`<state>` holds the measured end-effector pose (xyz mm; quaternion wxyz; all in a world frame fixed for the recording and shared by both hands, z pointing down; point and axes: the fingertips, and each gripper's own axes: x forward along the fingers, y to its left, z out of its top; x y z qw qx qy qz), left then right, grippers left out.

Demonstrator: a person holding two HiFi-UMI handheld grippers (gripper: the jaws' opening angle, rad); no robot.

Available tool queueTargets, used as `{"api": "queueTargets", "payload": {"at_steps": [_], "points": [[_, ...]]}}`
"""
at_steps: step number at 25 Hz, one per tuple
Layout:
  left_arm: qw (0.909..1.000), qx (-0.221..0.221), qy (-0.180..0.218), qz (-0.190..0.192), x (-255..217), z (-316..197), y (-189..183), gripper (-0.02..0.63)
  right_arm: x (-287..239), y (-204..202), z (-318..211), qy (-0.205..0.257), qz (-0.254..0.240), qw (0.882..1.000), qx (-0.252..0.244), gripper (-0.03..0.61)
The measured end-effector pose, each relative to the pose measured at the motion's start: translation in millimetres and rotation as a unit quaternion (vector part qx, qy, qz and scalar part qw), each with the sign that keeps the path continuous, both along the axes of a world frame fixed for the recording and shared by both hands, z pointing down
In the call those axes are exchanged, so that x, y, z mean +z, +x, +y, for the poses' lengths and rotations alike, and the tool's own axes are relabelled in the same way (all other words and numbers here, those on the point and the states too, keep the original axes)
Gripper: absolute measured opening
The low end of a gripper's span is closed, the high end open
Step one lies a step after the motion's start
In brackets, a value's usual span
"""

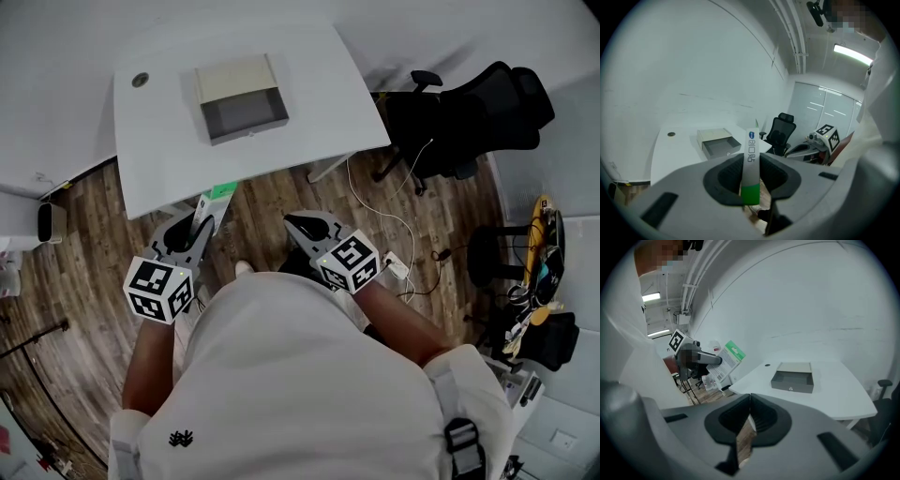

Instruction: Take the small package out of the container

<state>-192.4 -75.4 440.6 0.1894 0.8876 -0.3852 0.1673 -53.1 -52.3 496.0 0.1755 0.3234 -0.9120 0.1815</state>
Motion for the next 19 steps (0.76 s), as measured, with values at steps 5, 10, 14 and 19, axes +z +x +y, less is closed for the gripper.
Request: {"api": "queueTargets", "payload": {"at_steps": [5,10,14,19], "points": [[1.0000,0.001,-0.004,-0.001,2,-3,2,0.095,1,2,-1,-0.003,0.001,1.000,0.000,0.008],[0.9999,0.002,-0.007,-0.008,4,-7,7,0.094,2,5,-4,-0.003,-0.001,1.000,-0.002,0.008],[0.9999,-0.003,-0.004,-0.012,2,-16,18,0.095,0,15,-12,0.001,-0.004,1.000,-0.009,0.008],[0.9999,0.008,-0.004,-0.011,3,-28,42,0.095,-2,40,-20,0.003,-0.005,1.000,0.008,0.008]]}}
